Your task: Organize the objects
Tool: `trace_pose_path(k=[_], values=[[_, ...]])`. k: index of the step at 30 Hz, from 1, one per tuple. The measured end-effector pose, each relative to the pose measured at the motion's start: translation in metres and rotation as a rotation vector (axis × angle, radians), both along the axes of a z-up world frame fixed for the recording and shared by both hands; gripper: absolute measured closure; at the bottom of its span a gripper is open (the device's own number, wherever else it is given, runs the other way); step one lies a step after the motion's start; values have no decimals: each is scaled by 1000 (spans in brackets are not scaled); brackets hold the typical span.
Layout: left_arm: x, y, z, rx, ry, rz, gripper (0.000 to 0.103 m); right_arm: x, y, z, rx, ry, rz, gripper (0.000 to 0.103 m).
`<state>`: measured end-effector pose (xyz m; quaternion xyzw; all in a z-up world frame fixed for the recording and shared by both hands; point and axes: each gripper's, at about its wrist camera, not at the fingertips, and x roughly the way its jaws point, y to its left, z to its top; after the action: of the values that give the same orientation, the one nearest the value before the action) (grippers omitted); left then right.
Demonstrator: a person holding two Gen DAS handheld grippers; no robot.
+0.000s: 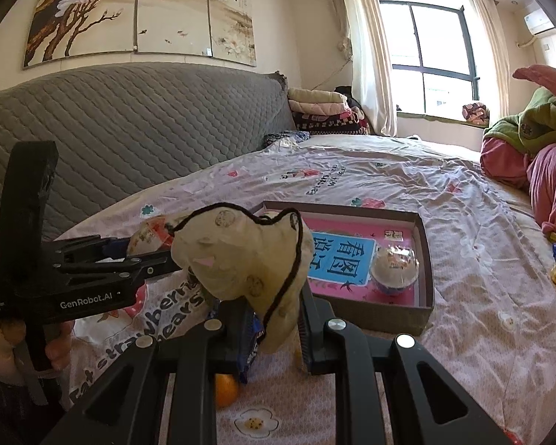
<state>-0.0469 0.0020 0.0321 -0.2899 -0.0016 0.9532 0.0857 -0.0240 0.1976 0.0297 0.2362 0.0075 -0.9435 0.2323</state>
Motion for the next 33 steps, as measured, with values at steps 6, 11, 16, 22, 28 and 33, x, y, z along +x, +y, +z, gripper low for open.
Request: trace_pose_path(k=[6,11,16,22,28,33], values=[[-2,1,1,-6,4,1,52,-4,-3,2,9,14,4,81],[-6,-1,4,-10,13,8,52,-6,-2,5,9,22,3,81],[-11,-3,6,-18,20,14,52,-8,0,7,5,28,-6,81],[-17,-2,8,-25,25,7,52,-11,2,11,-1,35,-17,81],[-26,0,11,-32,31,-3,52,-14,0,13,4,43,-14,81],[-36,-1,17,-35,43,-2,52,-18,0,16,4,49,-12,81]])
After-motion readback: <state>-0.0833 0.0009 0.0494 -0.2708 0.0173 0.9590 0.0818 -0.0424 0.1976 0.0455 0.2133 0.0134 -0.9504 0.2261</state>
